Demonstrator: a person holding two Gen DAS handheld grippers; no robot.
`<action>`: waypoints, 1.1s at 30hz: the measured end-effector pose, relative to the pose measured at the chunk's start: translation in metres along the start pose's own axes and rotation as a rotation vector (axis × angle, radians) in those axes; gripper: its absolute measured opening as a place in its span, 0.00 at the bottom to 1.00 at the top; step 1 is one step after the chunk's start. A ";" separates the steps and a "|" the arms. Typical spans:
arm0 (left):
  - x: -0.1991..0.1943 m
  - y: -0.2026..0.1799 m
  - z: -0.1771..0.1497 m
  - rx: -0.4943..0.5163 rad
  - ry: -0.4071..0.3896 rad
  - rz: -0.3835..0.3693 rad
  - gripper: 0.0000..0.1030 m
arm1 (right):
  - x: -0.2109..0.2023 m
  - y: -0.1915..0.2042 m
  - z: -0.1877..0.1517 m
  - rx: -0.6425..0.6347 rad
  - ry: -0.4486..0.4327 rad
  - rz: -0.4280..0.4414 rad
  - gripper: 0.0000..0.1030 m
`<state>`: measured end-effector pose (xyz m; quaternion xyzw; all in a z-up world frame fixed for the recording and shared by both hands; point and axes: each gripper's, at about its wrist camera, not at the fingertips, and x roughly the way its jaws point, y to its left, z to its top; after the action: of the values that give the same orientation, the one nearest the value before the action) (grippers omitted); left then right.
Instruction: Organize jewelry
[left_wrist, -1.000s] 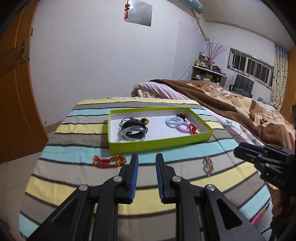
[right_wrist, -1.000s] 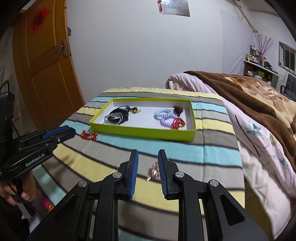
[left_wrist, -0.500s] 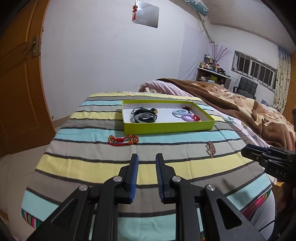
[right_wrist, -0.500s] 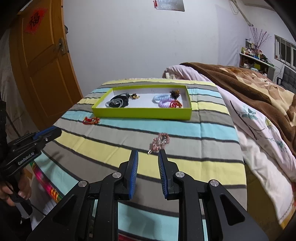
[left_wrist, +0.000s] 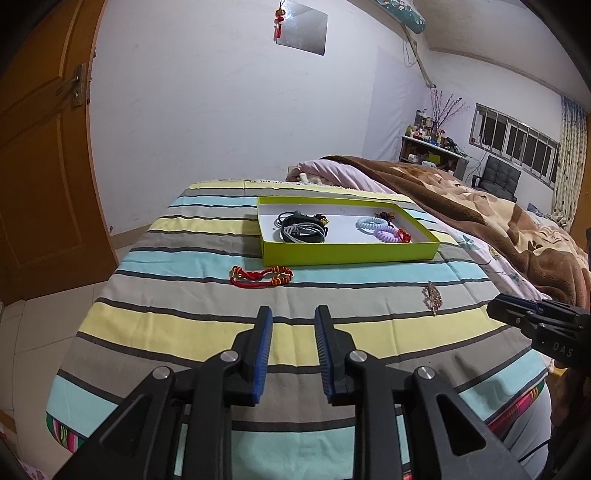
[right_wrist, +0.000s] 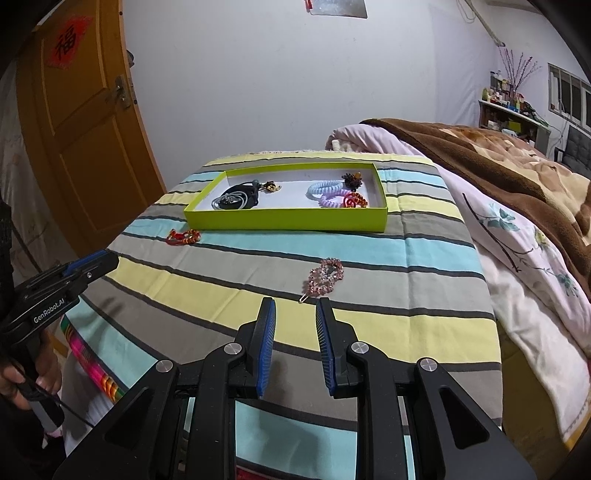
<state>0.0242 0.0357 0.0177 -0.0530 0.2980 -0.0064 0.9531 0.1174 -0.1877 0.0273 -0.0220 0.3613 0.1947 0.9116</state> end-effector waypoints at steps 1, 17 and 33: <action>0.001 0.000 0.001 0.001 0.001 0.000 0.24 | 0.001 0.000 0.000 0.001 0.001 -0.001 0.23; 0.036 0.016 0.019 0.036 0.016 0.001 0.34 | 0.038 -0.011 0.012 0.063 0.031 -0.019 0.24; 0.088 0.031 0.040 0.060 0.100 -0.052 0.40 | 0.081 -0.017 0.020 0.109 0.123 -0.032 0.43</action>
<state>0.1186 0.0662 -0.0031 -0.0316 0.3434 -0.0428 0.9377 0.1905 -0.1721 -0.0139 0.0098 0.4265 0.1583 0.8905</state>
